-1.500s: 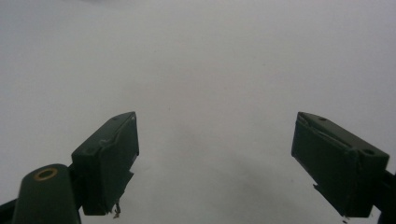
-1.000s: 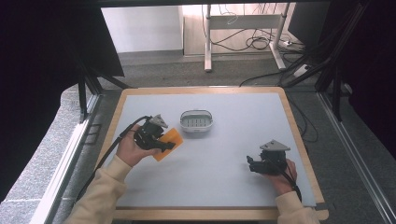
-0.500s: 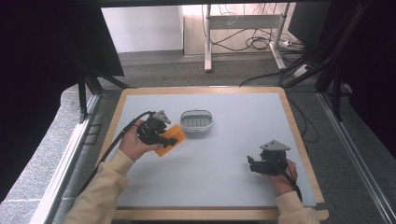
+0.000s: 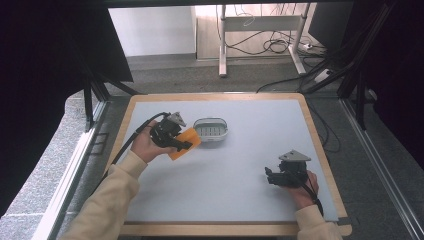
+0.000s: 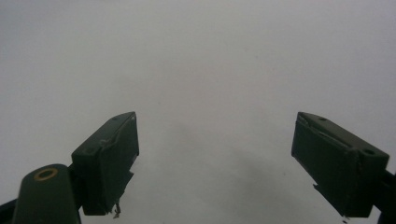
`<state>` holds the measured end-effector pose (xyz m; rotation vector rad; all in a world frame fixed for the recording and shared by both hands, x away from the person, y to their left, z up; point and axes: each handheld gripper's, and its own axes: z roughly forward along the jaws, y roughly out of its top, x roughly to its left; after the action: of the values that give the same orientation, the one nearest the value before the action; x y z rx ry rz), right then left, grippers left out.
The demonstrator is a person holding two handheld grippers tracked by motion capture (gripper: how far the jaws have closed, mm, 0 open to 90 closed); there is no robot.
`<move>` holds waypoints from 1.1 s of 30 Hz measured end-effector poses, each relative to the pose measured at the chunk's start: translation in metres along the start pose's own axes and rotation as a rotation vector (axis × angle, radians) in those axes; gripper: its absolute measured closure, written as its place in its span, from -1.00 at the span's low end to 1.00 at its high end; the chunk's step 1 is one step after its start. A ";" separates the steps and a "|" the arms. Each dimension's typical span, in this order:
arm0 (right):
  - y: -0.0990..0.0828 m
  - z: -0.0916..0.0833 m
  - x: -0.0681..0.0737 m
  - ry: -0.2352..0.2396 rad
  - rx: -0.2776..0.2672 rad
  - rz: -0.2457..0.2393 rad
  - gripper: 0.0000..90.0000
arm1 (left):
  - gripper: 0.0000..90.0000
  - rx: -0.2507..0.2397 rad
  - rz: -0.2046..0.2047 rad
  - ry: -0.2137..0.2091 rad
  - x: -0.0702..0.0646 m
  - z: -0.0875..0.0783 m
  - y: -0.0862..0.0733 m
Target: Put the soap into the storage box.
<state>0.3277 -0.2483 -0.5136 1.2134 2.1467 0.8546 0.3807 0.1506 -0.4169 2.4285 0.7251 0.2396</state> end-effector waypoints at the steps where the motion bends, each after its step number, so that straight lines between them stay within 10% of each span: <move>1: 0.000 0.000 0.000 0.000 0.000 0.000 -0.66 | 0.38 0.004 0.005 0.000 0.001 0.001 0.002; 33: -0.001 0.001 0.000 -0.002 0.007 -0.007 -0.66 | 0.38 0.033 0.071 -0.030 0.023 0.026 0.033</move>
<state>0.3281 -0.2483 -0.5148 1.2084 2.1530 0.8440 0.4227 0.1281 -0.4190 2.4865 0.6351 0.2197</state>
